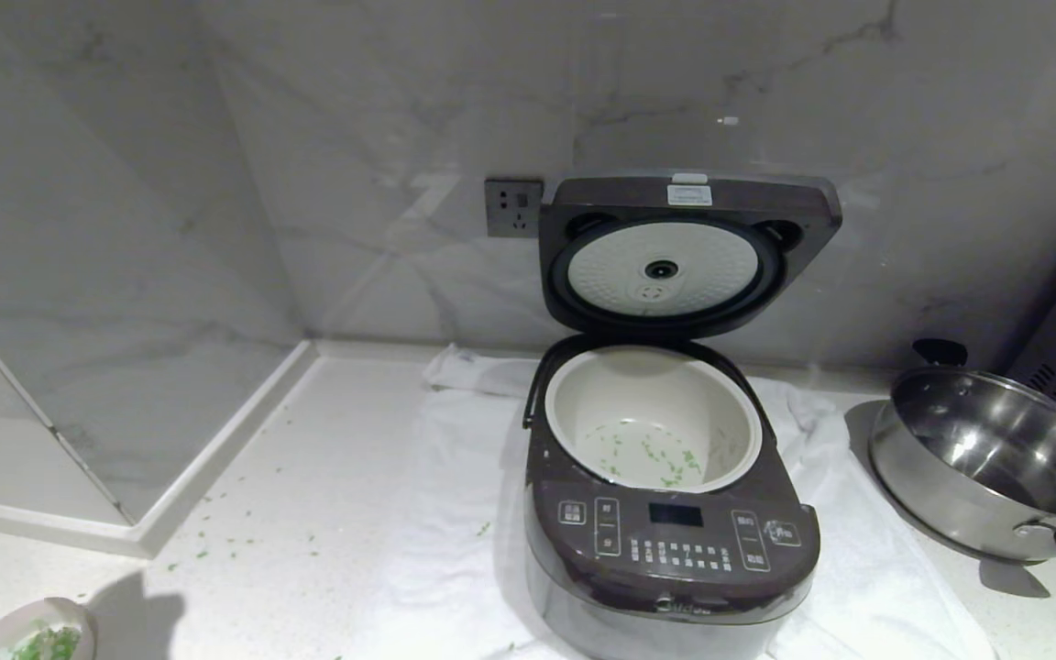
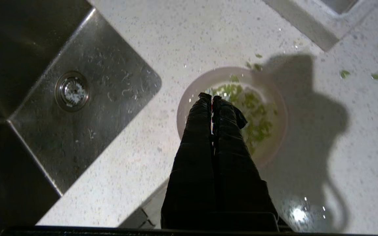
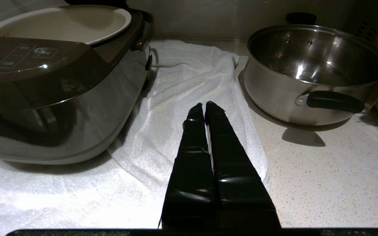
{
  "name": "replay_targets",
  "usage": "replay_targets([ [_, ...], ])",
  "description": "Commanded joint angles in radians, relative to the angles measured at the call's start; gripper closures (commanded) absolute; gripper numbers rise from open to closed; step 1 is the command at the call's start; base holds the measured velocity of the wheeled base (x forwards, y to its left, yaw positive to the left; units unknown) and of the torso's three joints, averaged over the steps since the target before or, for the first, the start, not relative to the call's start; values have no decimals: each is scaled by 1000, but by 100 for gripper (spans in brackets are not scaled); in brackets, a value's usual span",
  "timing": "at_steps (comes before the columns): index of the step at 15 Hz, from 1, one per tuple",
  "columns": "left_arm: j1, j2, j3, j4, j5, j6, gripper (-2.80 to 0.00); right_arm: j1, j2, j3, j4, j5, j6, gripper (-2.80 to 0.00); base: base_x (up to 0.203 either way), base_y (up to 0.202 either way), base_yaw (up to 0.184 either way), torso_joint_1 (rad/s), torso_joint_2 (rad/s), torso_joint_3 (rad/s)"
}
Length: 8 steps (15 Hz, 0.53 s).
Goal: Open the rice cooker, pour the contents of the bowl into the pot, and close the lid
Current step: Pick up the bowl on the table
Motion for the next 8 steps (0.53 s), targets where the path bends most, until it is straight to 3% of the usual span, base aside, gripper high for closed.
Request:
replay_targets([
  [1,59,121,-4,-46,-93,62,0,0,0,2,-1,0,0,0,0,0,0,0,0,0],
  [4,153,124,-16,-28,-220,146,0,0,0,2,1,0,0,0,0,0,0,0,0,0],
  [8,176,83,-57,89,-224,148,0,0,0,2,-1,0,0,0,0,0,0,0,0,0],
])
